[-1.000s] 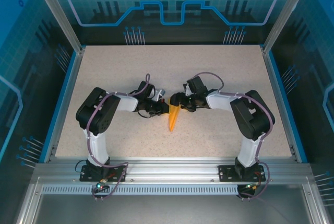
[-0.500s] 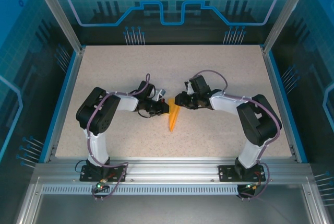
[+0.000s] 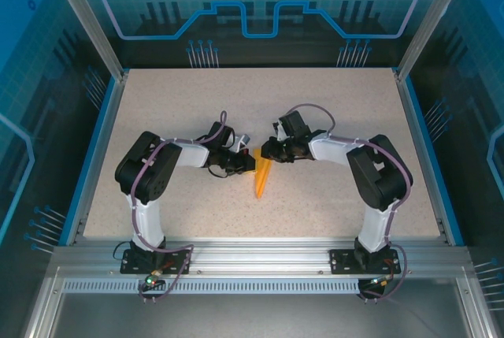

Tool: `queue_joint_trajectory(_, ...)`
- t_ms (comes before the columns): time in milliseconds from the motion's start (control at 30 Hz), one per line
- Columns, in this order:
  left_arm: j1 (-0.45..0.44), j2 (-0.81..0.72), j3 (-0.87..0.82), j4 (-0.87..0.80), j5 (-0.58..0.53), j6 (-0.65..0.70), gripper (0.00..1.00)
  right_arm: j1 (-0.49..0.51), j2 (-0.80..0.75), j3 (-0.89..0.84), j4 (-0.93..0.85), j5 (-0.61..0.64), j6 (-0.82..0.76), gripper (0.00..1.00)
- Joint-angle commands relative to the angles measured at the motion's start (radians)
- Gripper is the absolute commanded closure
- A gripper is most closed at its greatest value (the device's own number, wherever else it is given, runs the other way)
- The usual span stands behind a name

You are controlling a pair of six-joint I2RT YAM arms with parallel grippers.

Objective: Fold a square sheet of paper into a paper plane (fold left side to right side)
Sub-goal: Fold the wing for the fifth time at the center of the table.

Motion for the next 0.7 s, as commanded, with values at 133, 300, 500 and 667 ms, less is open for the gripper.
queue_joint_trajectory(133,-0.021,0.043,0.013,-0.041,-0.022,0.042,1.0,0.011,0.044,0.032,-0.057,0.006,-0.03,0.82)
queue_joint_trajectory(300,-0.021,0.043,0.013,-0.043,-0.023,0.042,1.0,0.012,0.05,0.029,-0.069,0.018,-0.034,0.82)
queue_joint_trajectory(500,-0.022,0.041,0.011,-0.046,-0.023,0.043,1.0,0.012,0.069,0.032,-0.094,0.025,-0.03,0.82)
queue_joint_trajectory(667,-0.023,0.039,0.011,-0.046,-0.022,0.045,1.0,0.012,0.071,0.023,-0.128,0.047,-0.023,0.83)
